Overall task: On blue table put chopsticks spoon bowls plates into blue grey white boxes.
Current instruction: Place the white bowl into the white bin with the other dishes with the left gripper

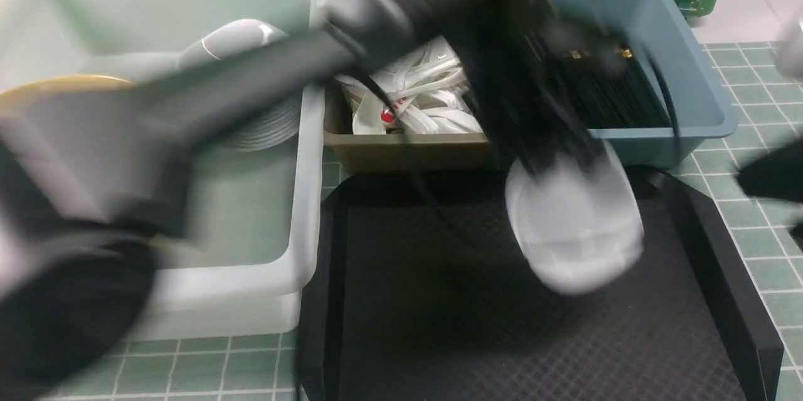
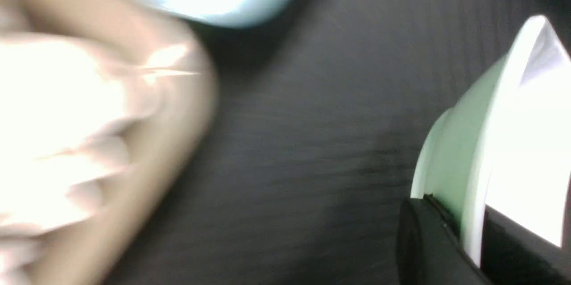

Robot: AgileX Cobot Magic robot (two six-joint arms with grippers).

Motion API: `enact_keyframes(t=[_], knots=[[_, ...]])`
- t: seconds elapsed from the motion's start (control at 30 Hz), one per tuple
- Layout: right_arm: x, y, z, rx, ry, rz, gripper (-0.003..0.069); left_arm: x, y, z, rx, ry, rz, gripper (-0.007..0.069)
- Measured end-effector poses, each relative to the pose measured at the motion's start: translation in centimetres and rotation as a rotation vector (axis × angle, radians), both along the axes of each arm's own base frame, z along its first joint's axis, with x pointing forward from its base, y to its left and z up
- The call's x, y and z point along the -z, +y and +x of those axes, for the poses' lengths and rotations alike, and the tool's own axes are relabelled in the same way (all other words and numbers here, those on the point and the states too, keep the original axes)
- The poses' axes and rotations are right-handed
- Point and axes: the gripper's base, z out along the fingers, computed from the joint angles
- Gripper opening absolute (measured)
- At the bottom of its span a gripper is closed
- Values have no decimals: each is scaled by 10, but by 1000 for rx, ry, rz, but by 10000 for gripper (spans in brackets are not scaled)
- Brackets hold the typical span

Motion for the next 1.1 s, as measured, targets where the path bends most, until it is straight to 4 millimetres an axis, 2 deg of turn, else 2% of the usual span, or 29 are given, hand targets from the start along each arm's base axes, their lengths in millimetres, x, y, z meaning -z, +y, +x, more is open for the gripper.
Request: enact_keyframes(t=[0.07, 0.1, 0.13, 0.23, 0.3, 0.33, 0.4, 0.47, 0.5, 0.57, 0.7, 0.73, 0.77, 0.8, 0.83, 0.9, 0.93, 0.97, 1.03, 1.1], knots=[[-8, 16, 6, -64, -16, 3, 46, -39, 38, 2, -67, -57, -28, 2], [-13, 29, 11, -109, -27, 5, 46, -49, 52, 2, -92, -70, -31, 2], [-19, 47, 15, -167, -41, 6, 46, -74, 84, 1, -153, -114, -47, 2], [-26, 92, 23, -296, -62, 0, 46, -100, 145, 4, -293, -171, -49, 2], [-30, 116, 26, -349, -79, -11, 46, -103, 182, 7, -385, -175, -35, 2], [-28, 120, 26, -359, -73, -17, 46, -103, 182, 7, -385, -175, -35, 2], [-26, 139, 30, -396, -80, -47, 47, -94, 226, 10, -502, -140, -1, 2], [-24, 146, 32, -403, -78, -58, 48, -89, 243, 14, -547, -133, 7, 2], [-21, 148, 35, -402, -77, -70, 48, -79, 263, 21, -597, -135, 5, 2], [-17, 151, 39, -400, -73, -87, 48, -65, 282, 33, -650, -135, -11, 2], [-11, 155, 43, -396, -62, -103, 48, -38, 299, 65, -639, -185, -58, 2], [-11, 155, 43, -394, -61, -102, 48, -37, 299, 66, -636, -185, -65, 2], [-9, 156, 44, -392, -55, -107, 48, -26, 299, 77, -617, -199, -80, 2], [-8, 157, 45, -391, -52, -109, 48, -23, 299, 80, -610, -197, -78, 2], [-6, 157, 46, -385, -39, -114, 48, -9, 297, 90, -588, -191, -93, 2], [-4, 158, 46, -380, -28, -119, 48, 0, 296, 96, -575, -183, -105, 2], [-3, 158, 46, -378, -19, -126, 48, 18, 295, 107, -553, -166, -110, 6], [-2, 158, 46, -377, -14, -129, 48, 24, 295, 110, -548, -161, -110, 10], [-2, 157, 46, -376, -12, -131, 48, 31, 296, 114, -532, -165, -100, 29], [-2, 157, 46, -375, -8, -136, 48, 38, 297, 119, -495, -194, -63, 106]])
